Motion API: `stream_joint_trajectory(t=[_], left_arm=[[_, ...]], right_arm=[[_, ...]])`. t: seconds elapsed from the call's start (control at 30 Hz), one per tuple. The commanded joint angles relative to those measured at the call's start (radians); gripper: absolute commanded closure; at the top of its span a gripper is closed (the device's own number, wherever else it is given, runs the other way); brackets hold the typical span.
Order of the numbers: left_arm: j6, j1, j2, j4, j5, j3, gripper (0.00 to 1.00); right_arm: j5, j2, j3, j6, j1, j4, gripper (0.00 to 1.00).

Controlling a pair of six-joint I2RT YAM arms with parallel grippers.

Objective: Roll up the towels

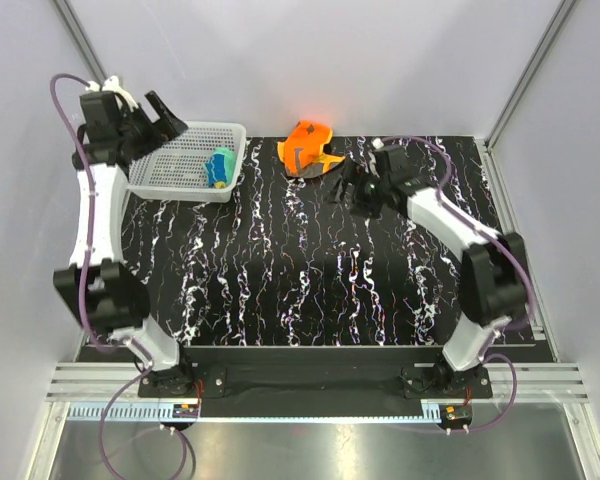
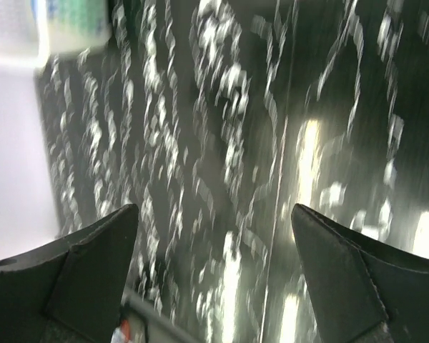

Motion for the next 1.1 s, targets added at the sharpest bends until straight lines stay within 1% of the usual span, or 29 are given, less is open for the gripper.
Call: stream_joint_trajectory(t=[0.0,0.03,0.07,0.1,0.13,0.17,0.2,0.23,0.27,0.3,0.33,0.37,0.4,0.43,0.47,0.53,0.6,0.67,0.7,0.77,0.8,0.83,0.9,0.93,0.97,1.0,1.03,1.07], left_arm=[[0.000,-0.085,-0.179,0.045,-0.042,-0.194,0.01],[0.006,-0.101,-0.222,0.052,-0.042,-0.246,0.01],[-0.003,-0.116,-0.312,0.070,-0.037,-0.360,0.01],[0.003,-0.145,-0.356,0.084,-0.023,-0.416,0.01],[0.003,-0.158,-0.435,0.082,-0.023,-0.468,0.01],[-0.006,-0.165,-0.474,0.084,-0.020,-0.564,0.01],[-0.002,-0.185,-0.511,0.084,-0.014,-0.609,0.01],[0.004,-0.195,-0.575,0.081,-0.016,-0.648,0.01],[0.027,-0.202,-0.603,0.044,-0.032,-0.701,0.01],[0.032,-0.201,-0.630,0.029,-0.046,-0.726,0.01],[0.037,-0.202,-0.685,0.024,-0.043,-0.755,0.01],[0.053,-0.202,-0.710,0.009,-0.039,-0.804,0.01],[0.049,-0.222,-0.733,0.006,-0.048,-0.829,0.01],[0.049,-0.227,-0.779,0.013,-0.046,-0.852,0.01],[0.044,-0.228,-0.796,0.016,-0.043,-0.889,0.01],[0.034,-0.233,-0.825,0.022,-0.030,-0.916,0.01],[0.026,-0.235,-0.830,0.013,-0.014,-0.932,0.02],[0.032,-0.247,-0.838,0.004,-0.019,-0.938,0.02],[0.037,-0.251,-0.842,0.004,-0.023,-0.940,0.02],[0.047,-0.264,-0.848,0.007,-0.051,-0.949,0.02],[0.049,-0.265,-0.850,0.007,-0.055,-0.961,0.02],[0.050,-0.265,-0.848,0.007,-0.059,-0.966,0.02],[0.052,-0.267,-0.850,0.007,-0.059,-0.973,0.02],[0.051,-0.267,-0.852,0.007,-0.060,-0.976,0.02],[0.050,-0.267,-0.855,0.004,-0.059,-0.975,0.02],[0.050,-0.267,-0.856,0.004,-0.059,-0.973,0.02],[0.050,-0.268,-0.859,0.004,-0.060,-0.972,0.02],[0.050,-0.270,-0.859,0.001,-0.063,-0.967,0.02]], right_arm=[[0.109,0.198,0.188,-0.046,-0.006,0.000,0.05],[0.125,0.244,0.290,-0.049,-0.005,0.003,0.05],[0.134,0.290,0.343,-0.050,-0.008,0.008,0.05],[0.148,0.382,0.396,-0.051,-0.009,0.022,0.05],[0.169,0.428,0.509,-0.057,-0.011,0.026,0.05],[0.169,0.479,0.573,-0.063,-0.012,0.036,0.05],[0.172,0.582,0.639,-0.069,-0.016,0.037,0.06],[0.179,0.635,0.771,-0.063,-0.019,0.036,0.06],[0.171,0.737,0.838,-0.053,-0.023,0.042,0.06],[0.159,0.789,0.903,-0.033,-0.034,0.052,0.05],[0.150,0.839,1.032,0.007,-0.039,0.057,0.06],[0.154,0.932,1.099,0.021,-0.040,0.060,0.06],[0.159,0.979,1.160,0.033,-0.042,0.063,0.06],[0.172,1.025,1.282,0.061,-0.039,0.065,0.06],[0.177,1.109,1.341,0.075,-0.039,0.059,0.06],[0.211,1.174,1.464,0.117,-0.042,0.059,0.08],[0.232,1.199,1.454,0.144,-0.042,0.127,0.17],[0.246,1.183,1.394,0.168,-0.039,0.204,0.32],[0.248,1.179,1.382,0.171,-0.037,0.218,0.50],[0.241,1.162,1.376,0.159,-0.025,0.235,0.61],[0.232,1.150,1.368,0.152,-0.022,0.243,0.74],[0.223,1.133,1.342,0.136,-0.017,0.250,0.79],[0.212,1.062,1.304,0.118,-0.011,0.261,0.93],[0.200,1.029,1.252,0.098,-0.009,0.263,1.00],[0.194,0.954,1.221,0.090,-0.011,0.261,1.00],[0.179,0.912,1.163,0.060,-0.012,0.261,1.00],[0.168,0.868,1.146,0.040,-0.009,0.252,1.00],[0.157,0.794,1.143,0.017,-0.011,0.194,1.00]])
